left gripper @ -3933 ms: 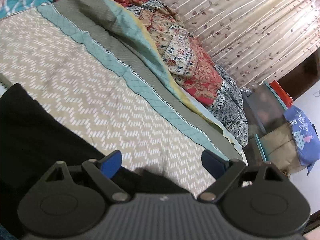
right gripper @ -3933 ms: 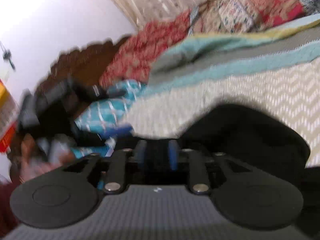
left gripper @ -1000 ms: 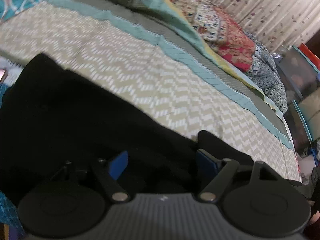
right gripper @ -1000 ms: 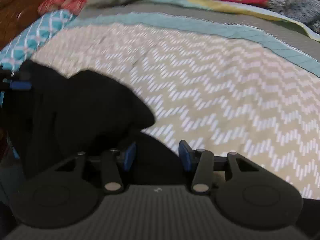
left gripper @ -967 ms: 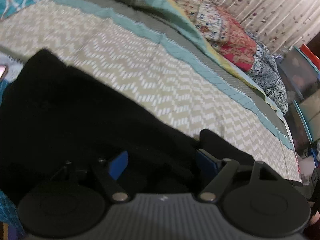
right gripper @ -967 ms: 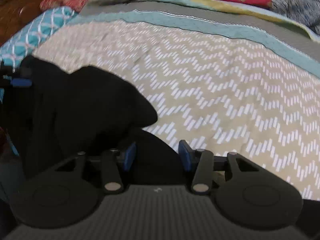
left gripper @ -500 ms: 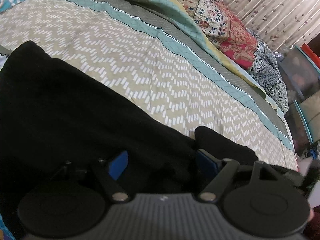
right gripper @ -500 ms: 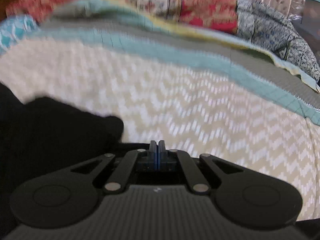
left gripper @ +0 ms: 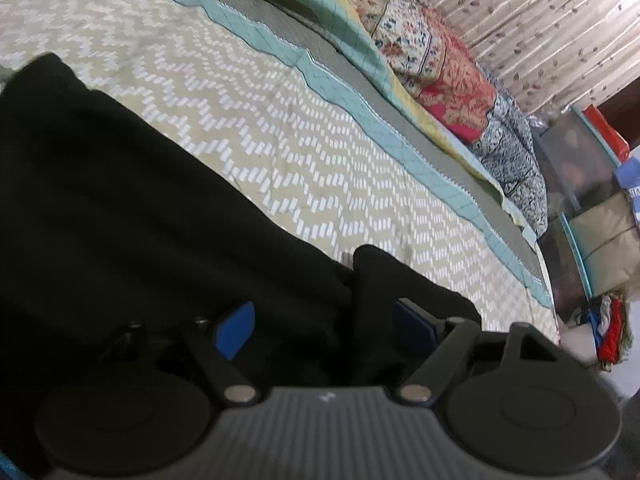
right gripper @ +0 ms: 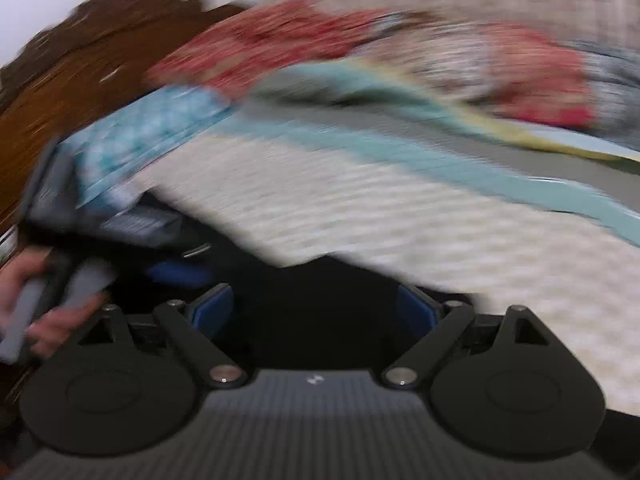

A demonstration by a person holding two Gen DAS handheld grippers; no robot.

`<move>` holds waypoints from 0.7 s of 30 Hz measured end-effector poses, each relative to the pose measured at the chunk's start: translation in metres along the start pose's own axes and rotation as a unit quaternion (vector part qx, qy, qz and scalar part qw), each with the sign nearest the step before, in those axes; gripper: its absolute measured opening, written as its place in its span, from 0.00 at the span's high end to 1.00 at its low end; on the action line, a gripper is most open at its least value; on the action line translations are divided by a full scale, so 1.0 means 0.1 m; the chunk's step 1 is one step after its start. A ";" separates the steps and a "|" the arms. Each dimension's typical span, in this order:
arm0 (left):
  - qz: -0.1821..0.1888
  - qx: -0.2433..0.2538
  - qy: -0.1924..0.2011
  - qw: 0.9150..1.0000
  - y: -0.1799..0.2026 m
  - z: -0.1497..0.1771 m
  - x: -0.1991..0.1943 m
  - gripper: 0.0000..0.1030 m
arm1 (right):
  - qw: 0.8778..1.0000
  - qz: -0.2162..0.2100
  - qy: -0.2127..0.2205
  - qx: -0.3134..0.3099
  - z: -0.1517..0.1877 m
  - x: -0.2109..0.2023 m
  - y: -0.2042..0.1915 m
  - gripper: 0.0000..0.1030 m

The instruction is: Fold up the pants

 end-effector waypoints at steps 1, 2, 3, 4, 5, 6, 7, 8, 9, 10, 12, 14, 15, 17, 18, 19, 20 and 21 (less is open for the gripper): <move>-0.002 -0.001 0.005 1.000 -0.01 0.00 -0.05 0.23 | 1.000 -0.007 -0.017 -0.022 0.01 0.15 -0.15 0.12; -0.003 -0.002 0.008 1.000 -0.03 0.00 -0.10 0.23 | 0.998 -0.003 -0.034 -0.050 0.03 0.30 -0.29 0.12; -0.004 -0.004 0.011 1.000 -0.05 0.00 -0.14 0.23 | 0.996 0.014 -0.045 -0.076 0.06 0.44 -0.41 0.12; -0.004 -0.007 0.013 1.000 -0.06 0.01 -0.17 0.23 | 0.993 0.041 -0.055 -0.097 0.08 0.57 -0.44 0.18; -0.003 -0.010 0.014 1.000 -0.07 0.01 -0.20 0.23 | 0.990 0.064 -0.065 -0.108 0.12 0.67 -0.43 0.30; -0.002 -0.012 0.014 1.000 -0.09 0.01 -0.23 0.23 | 0.989 0.078 -0.072 -0.104 0.14 0.71 -0.37 0.72; -0.002 -0.013 0.015 1.000 -0.09 0.02 -0.24 0.23 | 0.992 0.078 -0.068 -0.074 0.13 0.66 -0.25 0.85; 0.000 -0.013 0.015 1.000 -0.09 0.03 -0.25 0.23 | 0.996 0.064 -0.048 -0.037 0.11 0.55 -0.13 0.85; 0.000 -0.011 0.014 1.000 -0.08 0.04 -0.25 0.23 | 0.997 0.065 -0.028 -0.011 0.09 0.43 0.02 0.85; 0.002 -0.009 0.012 1.000 -0.06 0.05 -0.23 0.23 | 0.996 0.084 -0.001 0.014 0.08 0.25 0.13 0.85; 0.009 -0.007 0.006 1.000 0.00 0.06 -0.17 0.23 | 0.989 0.102 0.063 0.085 0.09 -0.20 0.44 0.86; 0.015 0.000 -0.004 1.000 0.09 0.09 -0.07 0.23 | 0.968 0.124 0.141 0.168 0.23 -0.74 0.80 0.86; 0.016 0.005 -0.009 1.000 0.15 0.11 -0.02 0.23 | 0.955 0.143 0.172 0.197 0.34 -0.95 0.93 0.86; 0.017 0.022 -0.023 0.999 0.29 0.16 0.10 0.23 | 0.916 0.193 0.229 0.265 0.70 -1.40 1.19 0.86; 0.017 0.030 -0.030 0.999 0.36 0.20 0.16 0.23 | 0.899 0.213 0.244 0.295 0.89 -1.54 1.30 0.86; 0.016 0.037 -0.037 0.999 0.43 0.23 0.21 0.23 | 0.884 0.230 0.247 0.323 1.10 -1.64 1.41 0.86; 0.017 0.044 -0.043 0.998 0.49 0.26 0.26 0.23 | 0.872 0.248 0.239 0.347 1.31 -1.68 1.49 0.86; 0.018 0.053 -0.049 0.997 0.57 0.30 0.31 0.23 | 0.862 0.266 0.225 0.368 1.51 -1.67 1.54 0.86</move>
Point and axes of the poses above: each gripper's, at about its wrist camera, not at the fingertips, and x roughly the way its jaws point, y to its right, z to its underside, the point moved 2 cm from there along x, roughly the way its jaws point, and after that the axes turned 4 degrees about -y, right-handed, at the moved point
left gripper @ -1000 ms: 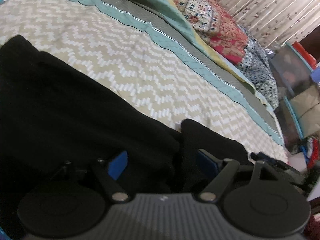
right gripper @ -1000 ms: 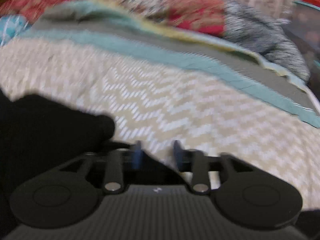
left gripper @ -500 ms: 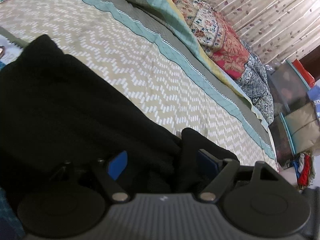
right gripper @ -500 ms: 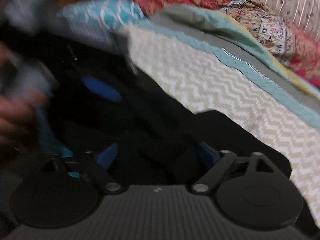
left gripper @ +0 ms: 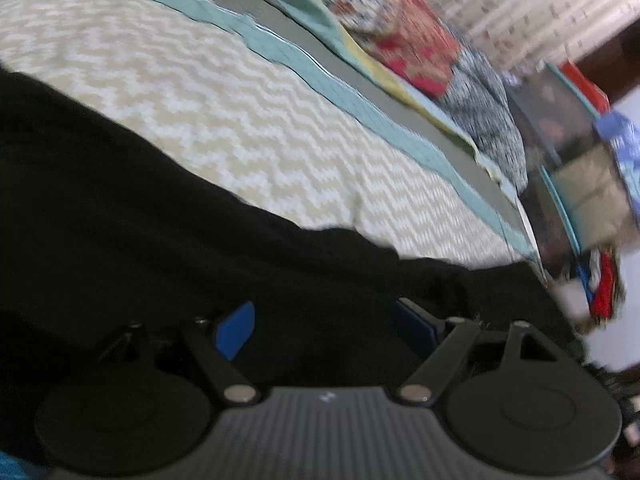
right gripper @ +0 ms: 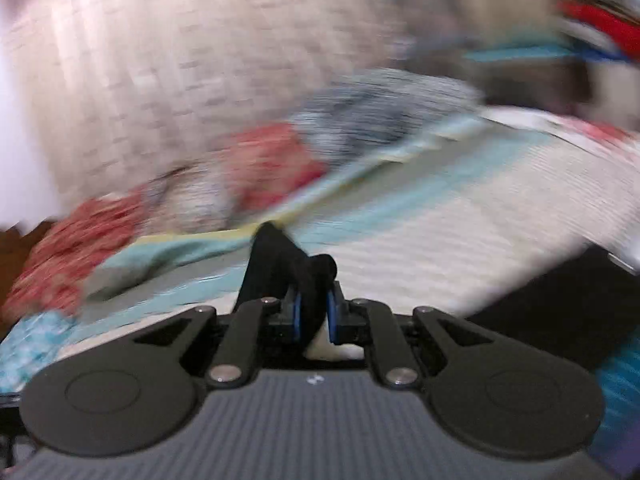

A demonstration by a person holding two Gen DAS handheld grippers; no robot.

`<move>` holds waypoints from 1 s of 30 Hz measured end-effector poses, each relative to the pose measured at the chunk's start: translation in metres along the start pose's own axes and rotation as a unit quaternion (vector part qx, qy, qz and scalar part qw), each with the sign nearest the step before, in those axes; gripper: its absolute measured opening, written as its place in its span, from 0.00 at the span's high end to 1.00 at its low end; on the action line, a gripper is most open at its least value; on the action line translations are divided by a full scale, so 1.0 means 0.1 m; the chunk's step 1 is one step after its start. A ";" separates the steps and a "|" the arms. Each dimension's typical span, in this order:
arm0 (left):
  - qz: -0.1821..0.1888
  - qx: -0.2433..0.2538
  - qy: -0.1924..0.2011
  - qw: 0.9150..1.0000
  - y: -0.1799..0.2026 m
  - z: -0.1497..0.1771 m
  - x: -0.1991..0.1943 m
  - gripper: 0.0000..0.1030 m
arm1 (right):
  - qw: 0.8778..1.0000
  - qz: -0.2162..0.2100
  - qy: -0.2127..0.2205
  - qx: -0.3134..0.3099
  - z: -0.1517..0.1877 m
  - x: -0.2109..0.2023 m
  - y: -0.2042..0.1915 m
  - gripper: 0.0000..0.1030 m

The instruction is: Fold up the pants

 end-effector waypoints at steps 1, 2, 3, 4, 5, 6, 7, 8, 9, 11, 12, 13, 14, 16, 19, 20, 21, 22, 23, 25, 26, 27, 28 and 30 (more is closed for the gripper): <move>0.001 0.008 -0.006 1.000 0.08 0.04 0.05 0.23 | 1.000 0.022 -0.010 0.009 0.10 0.03 0.12 0.85; 0.001 0.016 -0.012 1.000 0.16 0.06 0.11 0.23 | 0.998 0.048 -0.030 0.024 0.23 0.09 0.26 0.84; 0.001 0.027 -0.020 0.999 0.25 0.09 0.16 0.23 | 0.995 0.066 -0.059 0.045 0.35 0.16 0.39 0.77; 0.000 0.039 -0.028 0.999 0.33 0.12 0.21 0.23 | 0.992 0.074 -0.073 0.071 0.44 0.19 0.48 0.74; -0.002 0.051 -0.034 0.998 0.41 0.15 0.26 0.23 | 0.991 0.062 -0.059 0.098 0.48 0.15 0.55 0.75; -0.004 0.065 -0.038 0.997 0.48 0.19 0.29 0.23 | 0.992 0.059 -0.050 0.104 0.44 0.09 0.56 0.73; -0.004 0.077 -0.043 0.996 0.56 0.23 0.31 0.23 | 0.993 0.067 -0.041 0.090 0.40 0.06 0.53 0.64; -0.003 0.087 -0.048 0.995 0.62 0.27 0.33 0.23 | 0.994 0.074 -0.028 0.072 0.35 0.02 0.49 0.60; -0.001 0.093 -0.052 0.994 0.67 0.28 0.35 0.23 | 0.995 0.080 -0.011 0.057 0.31 0.00 0.46 0.55; 0.003 0.103 -0.058 0.993 0.76 0.30 0.38 0.23 | 0.995 0.090 0.022 0.044 0.20 -0.08 0.48 0.55; 0.004 0.107 -0.060 0.992 0.81 0.31 0.39 0.23 | 0.994 0.094 0.030 0.047 0.17 -0.10 0.53 0.55; 0.007 0.112 -0.060 0.992 0.87 0.31 0.40 0.23 | 0.992 0.102 0.040 0.060 0.13 -0.13 0.60 0.55; 0.012 0.117 -0.060 0.991 0.92 0.31 0.40 0.23 | 0.989 0.112 0.050 0.078 0.15 -0.09 0.74 0.55; 0.019 0.134 -0.060 0.989 1.07 0.31 0.42 0.23 | 0.980 0.134 0.067 0.130 0.20 -0.18 1.04 0.54; 0.029 0.162 -0.068 0.984 1.37 0.30 0.55 0.26 | 0.966 0.136 0.068 0.207 0.22 -0.16 1.46 0.54; 0.035 0.172 -0.076 0.982 1.50 0.29 0.62 0.26 | 0.963 0.133 0.068 0.224 0.22 -0.14 1.55 0.54; 0.041 0.181 -0.083 0.979 1.62 0.29 0.68 0.26 | 0.960 0.127 0.067 0.240 0.22 -0.12 1.65 0.53; 0.046 0.194 -0.090 0.976 1.77 0.30 0.75 0.26 | 0.958 0.121 0.067 0.250 0.22 -0.09 1.70 0.52; 0.051 0.209 -0.096 0.972 1.92 0.31 0.82 0.26 | 0.957 0.114 0.065 0.260 0.22 -0.04 1.76 0.51; 0.057 0.238 -0.106 0.964 2.20 0.34 0.92 0.26 | 0.956 0.103 0.056 0.270 0.20 0.08 1.82 0.51; 0.057 0.251 -0.112 0.960 2.35 0.36 0.99 0.26 | 0.955 0.095 0.055 0.275 0.21 0.15 1.86 0.51; 0.059 0.261 -0.119 0.956 2.49 0.37 1.04 0.26 | 0.956 0.089 0.057 0.274 0.23 0.13 1.84 0.51; 0.062 0.268 -0.124 0.953 2.61 0.39 1.09 0.26 | 0.958 0.087 0.059 0.266 0.21 0.15 1.82 0.52; 0.066 0.280 -0.132 0.949 2.87 0.41 1.19 0.26 | 0.967 0.087 0.060 0.233 0.14 0.18 1.74 0.81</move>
Point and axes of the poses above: each gripper's, at about its wrist camera, not at the fingertips, and x roughly the way its jaws point, y to its right, z to its underside, the point moved 2 cm from there along x, roughly the way its jaws point, and after that the axes turned 4 degrees about -y, right-handed, at the moved point
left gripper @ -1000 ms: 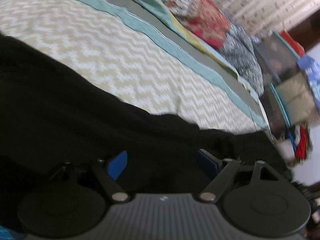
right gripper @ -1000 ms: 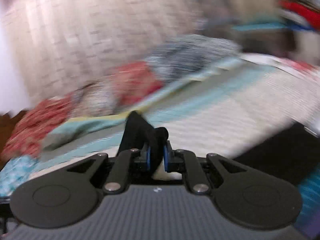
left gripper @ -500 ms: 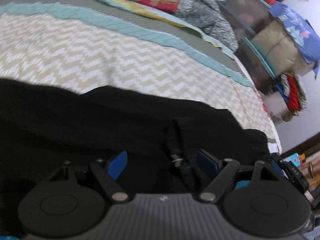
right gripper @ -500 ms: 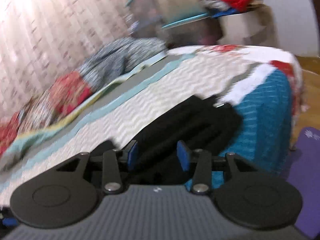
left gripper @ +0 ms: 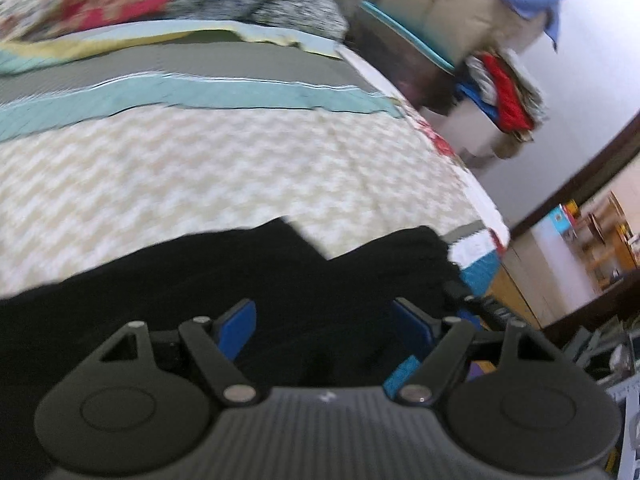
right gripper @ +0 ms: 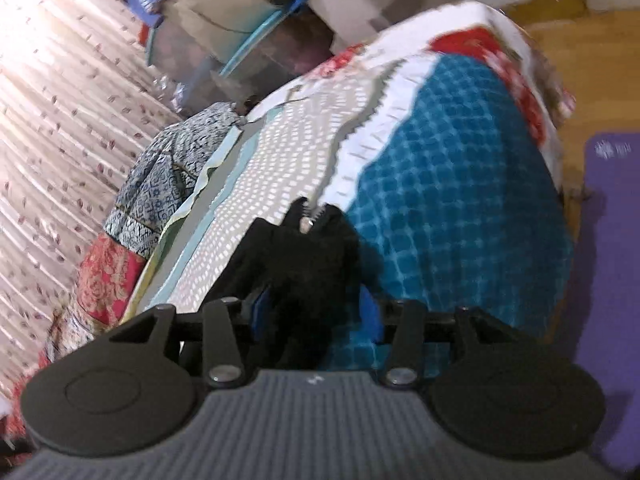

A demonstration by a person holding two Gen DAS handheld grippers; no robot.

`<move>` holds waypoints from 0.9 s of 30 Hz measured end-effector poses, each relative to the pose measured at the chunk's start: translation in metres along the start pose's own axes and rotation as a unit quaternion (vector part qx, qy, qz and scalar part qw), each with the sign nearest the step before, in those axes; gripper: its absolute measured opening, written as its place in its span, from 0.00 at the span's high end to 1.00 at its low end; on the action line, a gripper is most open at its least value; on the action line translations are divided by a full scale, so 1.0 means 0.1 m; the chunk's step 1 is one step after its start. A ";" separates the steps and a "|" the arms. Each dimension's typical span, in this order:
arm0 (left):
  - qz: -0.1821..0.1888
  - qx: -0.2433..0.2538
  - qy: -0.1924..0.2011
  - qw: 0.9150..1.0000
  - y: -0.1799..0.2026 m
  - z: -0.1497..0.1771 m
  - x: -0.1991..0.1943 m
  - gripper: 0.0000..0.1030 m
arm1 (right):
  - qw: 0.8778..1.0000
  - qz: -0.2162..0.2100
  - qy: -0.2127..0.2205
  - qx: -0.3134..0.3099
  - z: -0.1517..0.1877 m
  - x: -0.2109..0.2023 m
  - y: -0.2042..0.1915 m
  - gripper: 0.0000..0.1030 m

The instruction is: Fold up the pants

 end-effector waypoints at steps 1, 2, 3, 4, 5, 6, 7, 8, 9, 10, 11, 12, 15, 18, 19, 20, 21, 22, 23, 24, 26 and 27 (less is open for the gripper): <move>0.003 0.005 -0.003 1.000 0.09 -0.06 0.04 0.26 | 1.000 -0.018 -0.008 -0.010 0.00 -0.08 -0.06 0.92; 0.007 0.010 -0.004 1.000 0.18 -0.11 0.07 0.26 | 0.999 -0.040 -0.006 -0.020 -0.01 -0.12 -0.13 0.92; 0.013 0.018 -0.004 1.000 0.29 -0.17 0.10 0.26 | 0.997 -0.059 -0.002 -0.043 -0.01 -0.16 -0.23 0.92; 0.017 0.027 -0.004 0.999 0.39 -0.22 0.13 0.24 | 0.994 -0.077 0.002 -0.080 0.00 -0.21 -0.37 0.92; 0.020 0.038 -0.005 0.999 0.51 -0.27 0.17 0.20 | 0.989 -0.090 0.004 -0.113 0.03 -0.25 -0.50 0.92; 0.023 0.050 -0.009 0.998 0.63 -0.31 0.22 0.18 | 0.984 -0.103 0.004 -0.147 0.06 -0.29 -0.63 0.92; 0.024 0.060 -0.015 0.998 0.74 -0.34 0.27 0.14 | 0.978 -0.111 0.004 -0.174 0.11 -0.32 -0.74 0.92; 0.023 0.069 -0.020 0.997 0.83 -0.36 0.33 0.12 | 0.972 -0.118 0.006 -0.206 0.16 -0.34 -0.86 0.92; 0.020 0.076 -0.025 0.997 0.90 -0.38 0.37 0.11 | 0.966 -0.121 0.008 -0.229 0.21 -0.36 -0.95 0.92; 0.016 0.083 -0.030 0.996 0.95 -0.39 0.42 0.10 | 0.960 -0.125 0.009 -0.250 0.26 -0.37 -1.04 0.92; 0.010 0.087 -0.033 0.996 0.98 -0.39 0.47 0.10 | 0.956 -0.129 0.009 -0.265 0.31 -0.38 -1.11 0.92; 0.006 0.088 -0.033 0.996 0.98 -0.39 0.49 0.12 | 0.951 -0.133 0.008 -0.278 0.36 -0.38 -1.16 0.92; 0.000 0.081 -0.027 0.996 0.90 -0.38 0.47 0.65 | 0.936 -0.136 0.008 -0.326 0.54 -0.40 -1.34 0.92; -0.001 0.046 -0.001 0.999 0.63 -0.36 0.25 0.90 | 0.926 -0.146 0.012 -0.347 0.69 -0.48 -1.48 0.92; 0.000 0.034 0.014 0.999 0.50 -0.30 0.13 0.90 | 0.923 -0.159 0.010 -0.349 0.73 -0.51 -1.50 0.92; -0.003 0.025 0.027 0.999 0.38 -0.24 0.01 0.90 | 0.920 -0.174 0.004 -0.352 0.78 -0.53 -1.55 0.92; -0.007 0.015 0.039 0.999 0.28 -0.17 -0.11 0.90 | 0.916 -0.185 -0.002 -0.355 0.83 -0.54 -1.60 0.92; -0.011 0.004 0.050 0.999 0.15 -0.09 -0.22 0.90 | 0.912 -0.198 -0.012 -0.359 0.89 -0.54 -1.66 0.92; -0.021 -0.012 0.062 0.998 0.00 0.03 -0.35 0.90 | 0.906 -0.213 -0.027 -0.364 0.98 -0.53 -1.72 0.92; -0.029 -0.028 0.069 0.997 -0.14 0.12 -0.43 0.90 | 0.901 -0.226 -0.041 -0.369 1.07 -0.51 -1.78 0.92; -0.045 -0.077 0.076 0.993 -0.48 0.33 -0.54 0.90 | 0.886 -0.244 -0.074 -0.387 1.28 -0.46 -1.89 0.89; -0.058 -0.107 0.075 0.990 -0.66 0.45 -0.57 0.90 | 0.878 -0.247 -0.095 -0.399 1.41 -0.43 -1.94 0.86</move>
Point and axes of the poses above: each gripper's, at about its wrist camera, not at the fingertips, and x roughly the way its jaws point, y to its right, z to its underside, the point moved 2 cm from there along x, roughly the way its jaws point, and after that the axes turned 4 degrees about -y, right-handed, at the moved point
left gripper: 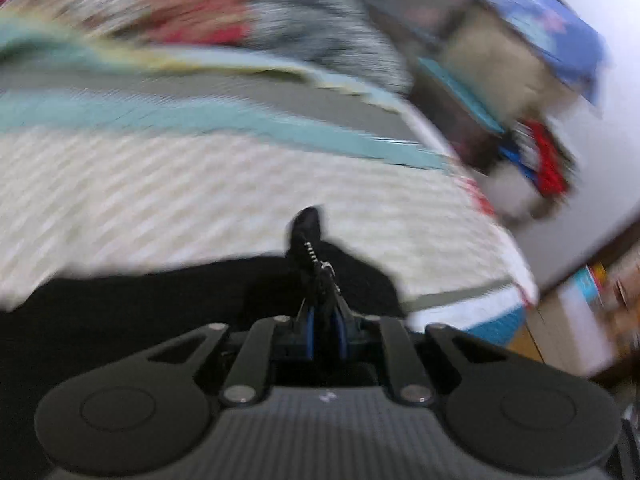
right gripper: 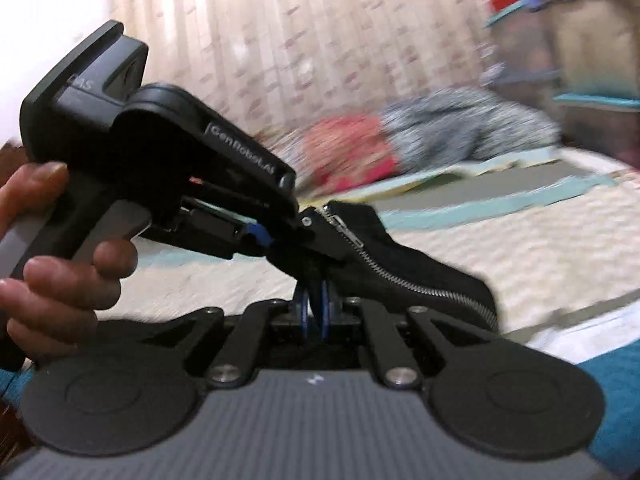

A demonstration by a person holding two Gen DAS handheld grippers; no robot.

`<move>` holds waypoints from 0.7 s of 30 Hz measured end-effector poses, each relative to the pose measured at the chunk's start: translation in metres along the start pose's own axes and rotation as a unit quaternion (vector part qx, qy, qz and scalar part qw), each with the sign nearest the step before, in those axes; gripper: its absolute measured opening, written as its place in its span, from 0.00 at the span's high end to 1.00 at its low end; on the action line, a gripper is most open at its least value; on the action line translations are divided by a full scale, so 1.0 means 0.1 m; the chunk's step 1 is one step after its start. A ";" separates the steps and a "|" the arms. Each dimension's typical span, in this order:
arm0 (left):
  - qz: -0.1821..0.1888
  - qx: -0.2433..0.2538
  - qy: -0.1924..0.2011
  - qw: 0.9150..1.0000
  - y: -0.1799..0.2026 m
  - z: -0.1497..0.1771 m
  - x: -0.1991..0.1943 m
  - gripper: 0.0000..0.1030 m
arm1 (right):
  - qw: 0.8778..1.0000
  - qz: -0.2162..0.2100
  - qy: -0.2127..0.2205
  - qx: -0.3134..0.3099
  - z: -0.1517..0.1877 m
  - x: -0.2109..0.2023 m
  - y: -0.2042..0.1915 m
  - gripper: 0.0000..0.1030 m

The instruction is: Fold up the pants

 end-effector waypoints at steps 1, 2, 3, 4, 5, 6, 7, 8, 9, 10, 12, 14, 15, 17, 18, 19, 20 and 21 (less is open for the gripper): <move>-0.019 -0.021 -0.002 1.000 -0.17 0.07 0.01 0.90 | 1.000 -0.008 -0.019 -0.006 0.04 0.07 -0.08 0.76; -0.043 -0.036 -0.005 0.998 -0.33 0.15 0.04 0.90 | 0.999 -0.014 -0.042 -0.010 0.10 0.13 -0.14 0.68; -0.067 -0.048 -0.008 0.997 -0.49 0.23 0.09 0.90 | 0.998 -0.014 -0.059 -0.008 0.16 0.17 -0.17 0.55; -0.081 -0.057 -0.015 0.995 -0.60 0.28 0.14 0.89 | 0.997 -0.015 -0.069 -0.001 0.19 0.17 -0.16 0.53; -0.087 -0.074 -0.025 0.993 -0.73 0.34 0.20 0.87 | 0.997 -0.017 -0.072 0.009 0.21 0.14 -0.13 0.53; -0.083 -0.087 -0.031 0.992 -0.82 0.39 0.24 0.85 | 0.997 -0.015 -0.067 0.019 0.19 0.09 -0.08 0.53; -0.082 -0.092 -0.034 0.992 -0.86 0.42 0.25 0.78 | 0.998 -0.004 -0.055 0.030 0.17 0.02 -0.02 0.53; -0.083 -0.093 -0.032 0.992 -0.87 0.44 0.25 0.76 | 0.998 0.016 -0.041 0.042 0.14 -0.06 0.06 0.53; -0.082 -0.087 -0.031 0.992 -0.86 0.43 0.25 0.73 | 0.998 0.032 -0.032 0.053 0.12 -0.12 0.11 0.53; -0.079 -0.078 -0.034 0.993 -0.84 0.41 0.25 0.66 | 0.996 0.048 -0.024 0.068 0.08 -0.16 0.18 0.53; -0.068 -0.070 -0.037 0.995 -0.81 0.40 0.24 0.55 | 0.992 0.078 -0.023 0.096 0.04 -0.15 0.33 0.53; -0.052 -0.067 -0.036 0.996 -0.84 0.41 0.16 0.52 | 0.987 0.112 -0.049 0.109 0.05 0.01 0.46 0.53; -0.044 -0.066 -0.034 0.996 -0.89 0.44 0.09 0.52 | 0.981 0.144 -0.090 0.093 0.12 0.19 0.51 0.52; -0.028 -0.071 -0.027 0.997 -1.02 0.46 -0.11 0.52 | 0.969 0.176 -0.139 0.100 0.26 0.35 0.58 0.41; -0.017 -0.076 -0.017 0.997 -1.12 0.49 -0.27 0.52 | 0.968 0.168 -0.127 0.134 0.25 0.29 0.60 0.42; -0.006 -0.082 -0.005 0.997 -1.24 0.49 -0.43 0.51 | 0.967 0.167 -0.116 0.155 0.21 0.21 0.59 0.43; 0.003 -0.090 0.013 0.996 -1.41 0.50 -0.63 0.49 | 0.967 0.177 -0.089 0.160 0.16 0.10 0.54 0.42; 0.008 -0.103 0.035 0.994 -1.61 0.52 -0.86 0.46 | 0.967 0.194 -0.058 0.152 0.11 0.00 0.45 0.42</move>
Point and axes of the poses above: each gripper's, at about its wrist camera, not at the fingertips, and x roughly the way its jaws point, y to its right, z to its underside, the point moved 2 cm from there along x, roughly the way its jaws point, and after that the axes turned 4 degrees about -y, right-handed, at the moved point
